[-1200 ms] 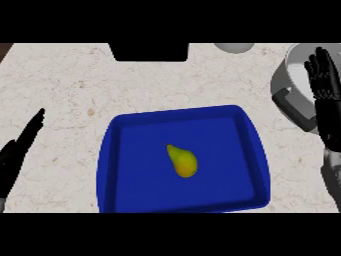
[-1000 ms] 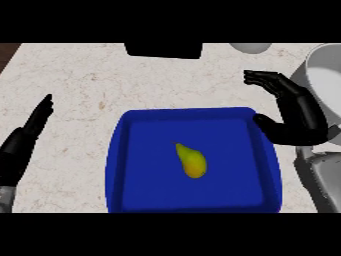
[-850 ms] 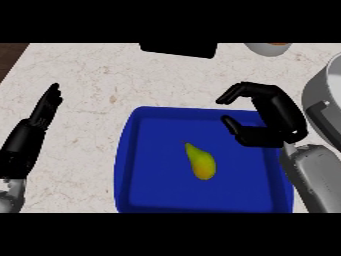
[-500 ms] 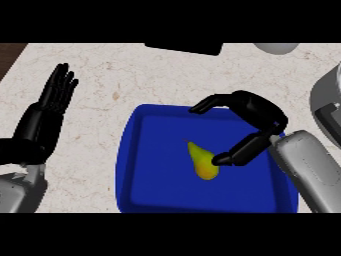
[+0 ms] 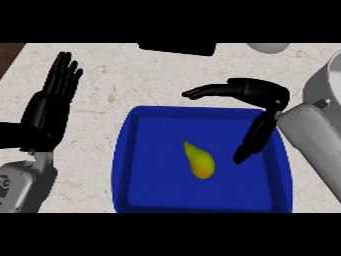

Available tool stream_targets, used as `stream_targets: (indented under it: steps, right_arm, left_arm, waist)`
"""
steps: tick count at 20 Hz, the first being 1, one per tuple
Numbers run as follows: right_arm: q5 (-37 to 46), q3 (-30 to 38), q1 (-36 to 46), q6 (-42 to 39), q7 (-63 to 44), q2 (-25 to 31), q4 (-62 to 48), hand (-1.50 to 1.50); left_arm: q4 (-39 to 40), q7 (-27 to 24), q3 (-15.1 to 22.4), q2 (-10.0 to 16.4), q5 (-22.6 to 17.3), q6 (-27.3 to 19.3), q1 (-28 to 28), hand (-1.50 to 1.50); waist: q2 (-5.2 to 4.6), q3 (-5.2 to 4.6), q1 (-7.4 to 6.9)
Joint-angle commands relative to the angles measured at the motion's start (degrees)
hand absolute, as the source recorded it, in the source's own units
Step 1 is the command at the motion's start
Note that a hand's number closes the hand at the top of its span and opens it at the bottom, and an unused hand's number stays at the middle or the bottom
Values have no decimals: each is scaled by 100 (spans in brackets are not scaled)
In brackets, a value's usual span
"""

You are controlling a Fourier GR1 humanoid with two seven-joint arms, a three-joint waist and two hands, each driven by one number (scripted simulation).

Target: Pick the pear from the tray and place it in the pot

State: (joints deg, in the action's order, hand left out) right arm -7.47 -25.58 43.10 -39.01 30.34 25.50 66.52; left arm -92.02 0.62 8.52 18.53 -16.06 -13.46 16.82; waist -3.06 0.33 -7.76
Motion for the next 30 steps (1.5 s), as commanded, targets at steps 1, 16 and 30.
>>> stream_targets:
  steps: [1, 16, 30]
  right_arm:
    - [729, -547, 568, -827, 916, 183, -262, -150]
    - [2070, -2497, 1380, 233, 2192, -349, -1756, -150]
    - [2209, -3263, 1474, 1097, 3505, -896, -2878, -150]
  left_arm:
    - [100, -11, 19, -108, -25, -15, 9, 0]
    - [679, 50, -304, 13, 56, -13, 506, 0]
    - [603, -111, -396, -116, 96, -34, 162, 0]
  waist:
    - [48, -11, 14]
    - [108, -25, 278]
    - [207, -27, 448]
